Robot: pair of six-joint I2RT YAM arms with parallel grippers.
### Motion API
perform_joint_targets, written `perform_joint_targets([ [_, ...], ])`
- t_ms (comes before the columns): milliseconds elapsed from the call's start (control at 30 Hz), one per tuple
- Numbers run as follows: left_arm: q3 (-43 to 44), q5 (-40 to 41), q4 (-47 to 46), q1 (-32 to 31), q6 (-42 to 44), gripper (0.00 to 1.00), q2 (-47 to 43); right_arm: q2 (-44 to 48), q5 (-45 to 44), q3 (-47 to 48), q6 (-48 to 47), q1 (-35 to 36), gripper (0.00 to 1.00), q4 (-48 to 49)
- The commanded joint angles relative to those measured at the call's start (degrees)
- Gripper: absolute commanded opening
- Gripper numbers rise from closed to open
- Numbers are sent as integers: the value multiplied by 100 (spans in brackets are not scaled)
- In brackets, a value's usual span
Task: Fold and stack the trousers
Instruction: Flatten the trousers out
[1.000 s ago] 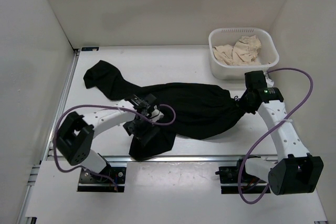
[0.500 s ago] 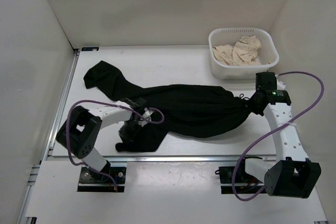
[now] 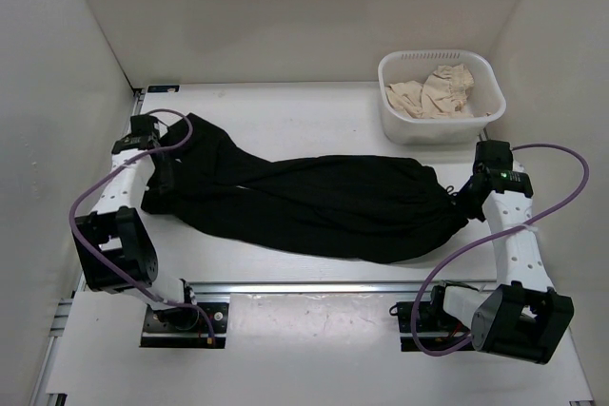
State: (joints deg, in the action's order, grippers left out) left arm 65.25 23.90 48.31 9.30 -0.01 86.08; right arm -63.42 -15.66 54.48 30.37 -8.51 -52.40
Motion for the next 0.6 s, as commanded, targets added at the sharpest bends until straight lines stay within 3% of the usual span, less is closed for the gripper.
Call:
perform_joint_targets([
  [0,303,151,99,230,1,88,-4,110,265,-7,-154,-10,0,204],
  [100,190,-271,266,283,1,97,-74,110,265,45,-216,-10,0,204],
  [300,-145,-1253,539,905,1,96,162,163,318,-156,-216,-10,0,265],
  [567,989,-2381,-41,1759,1,91,1024,163,441,-377,-216,-10,0,380],
])
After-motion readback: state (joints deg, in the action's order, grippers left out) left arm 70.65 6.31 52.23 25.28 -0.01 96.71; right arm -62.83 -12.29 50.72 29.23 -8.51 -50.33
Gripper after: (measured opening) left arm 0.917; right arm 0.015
